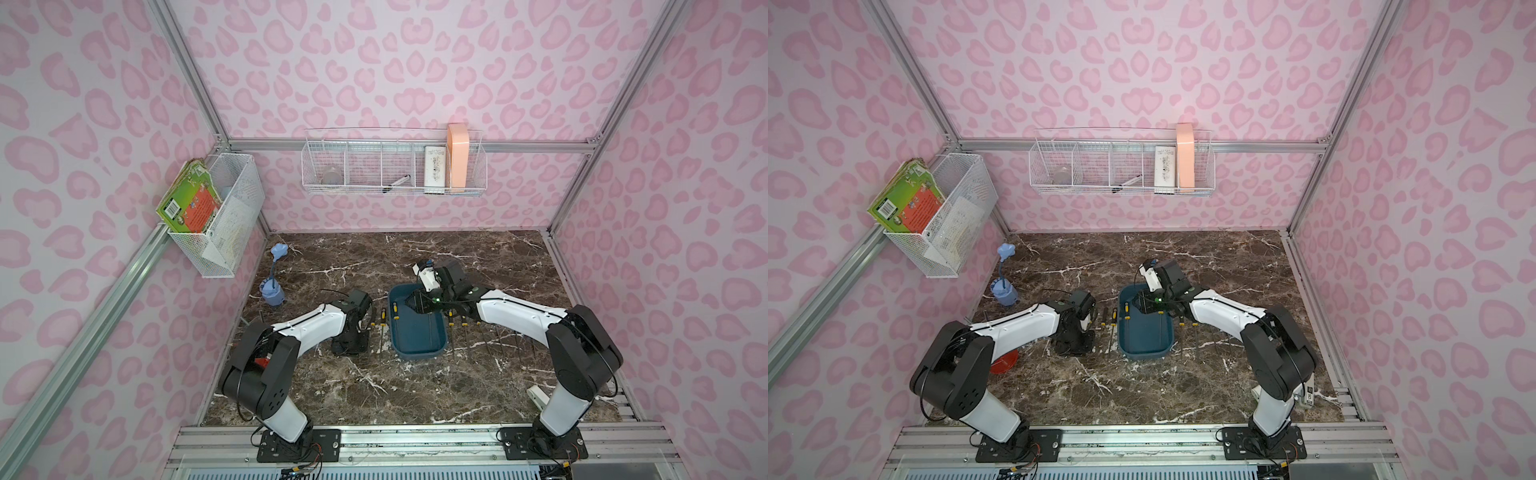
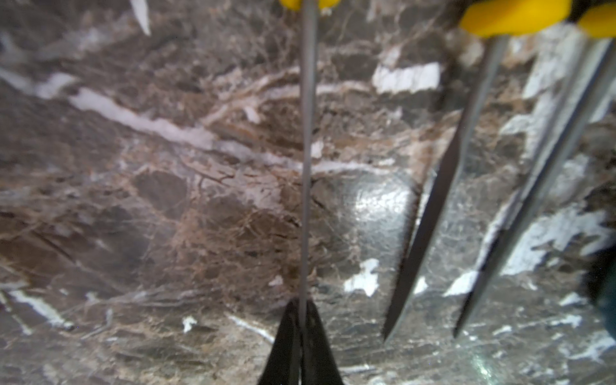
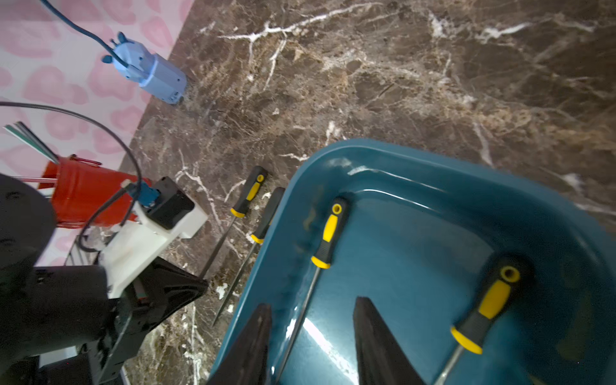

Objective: Take the file tool out of the storage box
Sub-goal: Place the file tool at the center of the board, then pick up the file tool from the storage box.

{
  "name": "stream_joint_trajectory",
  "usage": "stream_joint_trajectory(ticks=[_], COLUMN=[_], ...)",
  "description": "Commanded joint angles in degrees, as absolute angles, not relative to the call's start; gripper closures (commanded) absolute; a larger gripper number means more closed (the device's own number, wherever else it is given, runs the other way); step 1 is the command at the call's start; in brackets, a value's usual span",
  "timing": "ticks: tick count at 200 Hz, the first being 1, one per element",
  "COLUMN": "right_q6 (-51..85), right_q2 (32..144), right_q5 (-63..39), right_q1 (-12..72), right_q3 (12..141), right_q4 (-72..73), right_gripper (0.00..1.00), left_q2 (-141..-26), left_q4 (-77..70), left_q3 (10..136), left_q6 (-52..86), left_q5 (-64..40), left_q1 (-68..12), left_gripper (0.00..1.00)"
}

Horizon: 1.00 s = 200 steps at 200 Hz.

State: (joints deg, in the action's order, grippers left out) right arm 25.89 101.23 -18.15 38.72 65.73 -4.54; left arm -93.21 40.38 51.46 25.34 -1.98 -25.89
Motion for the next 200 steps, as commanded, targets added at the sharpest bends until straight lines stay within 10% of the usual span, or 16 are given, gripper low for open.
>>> stream_joint_trajectory(ticks=[1,56,200], right_q6=[24.3,23.6,23.9], right_q2=[102.8,107.1,116.6], right_q5=[-13.1,-15.1,-0.6], right_q1=[39.5,40.5,46.8], right_q3=[67.2,69.5,77.5], right_q4=[-8.9,-8.4,-12.3], right_gripper=[0.61,0.62,0.60], left_q2=[-94.2,-93.3,-76.6], left_q4=[41.2,41.1,41.4], left_q3=[51.1,50.4,50.2], left_q6=[25.6,25.7,25.8], left_q5=[0.0,0.1,-0.7], left_q1=[-25.8,-25.8,-30.5], left_gripper=[0.94,0.75,0.72])
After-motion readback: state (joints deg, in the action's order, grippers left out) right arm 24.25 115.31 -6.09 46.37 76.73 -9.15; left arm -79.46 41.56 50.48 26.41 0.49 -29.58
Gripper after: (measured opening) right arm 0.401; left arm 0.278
